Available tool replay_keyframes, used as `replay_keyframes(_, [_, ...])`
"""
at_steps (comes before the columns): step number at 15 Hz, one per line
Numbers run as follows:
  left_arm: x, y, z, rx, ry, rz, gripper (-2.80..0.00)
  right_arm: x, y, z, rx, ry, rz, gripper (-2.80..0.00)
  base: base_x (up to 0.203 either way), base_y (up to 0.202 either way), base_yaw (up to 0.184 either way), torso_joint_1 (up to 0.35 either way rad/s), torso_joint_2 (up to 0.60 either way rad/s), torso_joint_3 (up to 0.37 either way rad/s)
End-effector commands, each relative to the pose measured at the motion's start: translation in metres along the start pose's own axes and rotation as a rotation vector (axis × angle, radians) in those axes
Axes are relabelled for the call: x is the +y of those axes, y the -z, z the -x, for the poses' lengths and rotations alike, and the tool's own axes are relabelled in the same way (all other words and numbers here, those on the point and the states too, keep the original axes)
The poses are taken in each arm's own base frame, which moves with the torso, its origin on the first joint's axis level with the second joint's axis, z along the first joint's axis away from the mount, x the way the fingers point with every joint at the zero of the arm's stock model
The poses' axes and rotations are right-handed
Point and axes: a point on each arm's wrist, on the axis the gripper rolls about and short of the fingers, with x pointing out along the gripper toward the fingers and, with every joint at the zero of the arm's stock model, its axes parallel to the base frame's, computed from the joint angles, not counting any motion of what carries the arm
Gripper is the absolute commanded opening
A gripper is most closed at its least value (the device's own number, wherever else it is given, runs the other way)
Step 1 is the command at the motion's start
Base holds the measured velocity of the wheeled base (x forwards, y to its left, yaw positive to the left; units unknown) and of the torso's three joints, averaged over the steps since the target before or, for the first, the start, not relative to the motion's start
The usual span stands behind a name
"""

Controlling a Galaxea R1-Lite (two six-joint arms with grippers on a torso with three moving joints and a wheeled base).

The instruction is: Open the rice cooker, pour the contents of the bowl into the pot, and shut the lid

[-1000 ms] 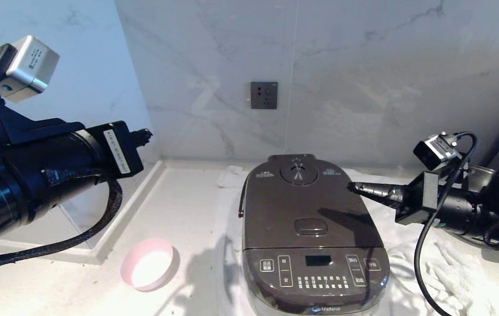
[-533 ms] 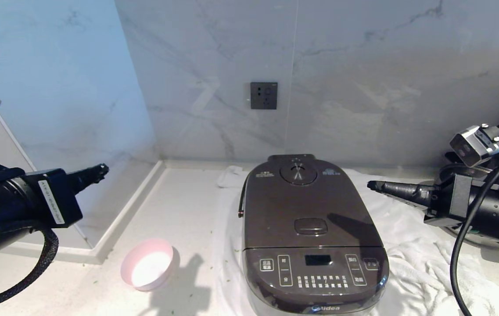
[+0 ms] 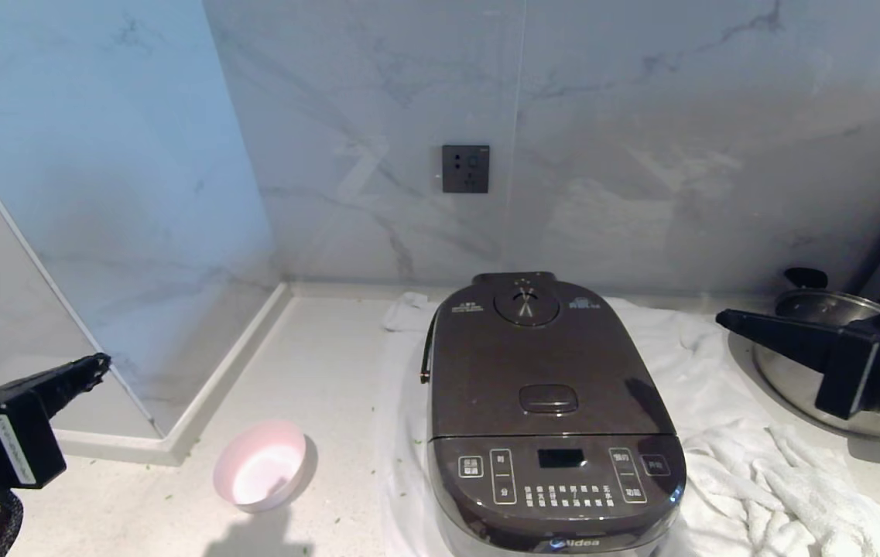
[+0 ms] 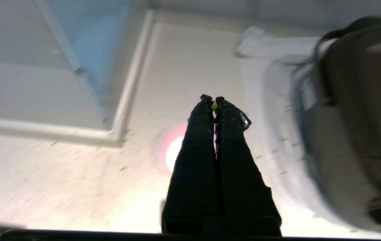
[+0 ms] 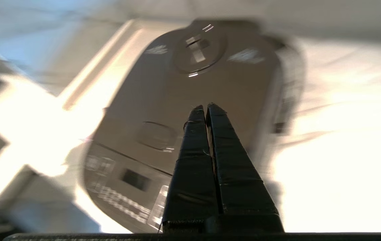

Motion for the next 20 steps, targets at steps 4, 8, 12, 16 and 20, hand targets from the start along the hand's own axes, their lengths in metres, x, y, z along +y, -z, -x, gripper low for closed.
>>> replay_keyframes(4, [0.017,0.017,0.024,-0.043,-0.044,-0.001,-2.8,0.009,-0.009,0.062,-0.18,0.152,0.165,-2.8,0.0,0.0,0.0,0.0,0.0,0.0])
replay_keyframes(8, [0.034,0.032,0.053,-0.125,-0.122,-0.032,-2.8,0.01,0.002,0.106,-0.23,0.276,0.212,-2.8,0.0,0.0,0.0,0.0,0.0,0.0])
replay_keyframes(12, [0.043,0.043,0.064,-0.15,-0.357,-0.069,-2.8,0.008,0.015,0.131,-0.263,0.409,0.221,-2.8,0.0,0.0,0.0,0.0,0.0,0.0])
replay_keyframes(16, [0.045,0.069,0.088,-0.262,-0.354,-0.108,-2.8,0.016,0.031,0.162,-0.32,0.504,0.246,-2.8,0.0,0.0,0.0,0.0,0.0,0.0])
replay_keyframes(20, [0.045,0.108,0.1,-0.335,-0.269,-0.158,-2.8,0.025,0.055,0.184,-0.407,0.561,0.281,-2.8,0.0,0.0,0.0,0.0,0.0,0.0])
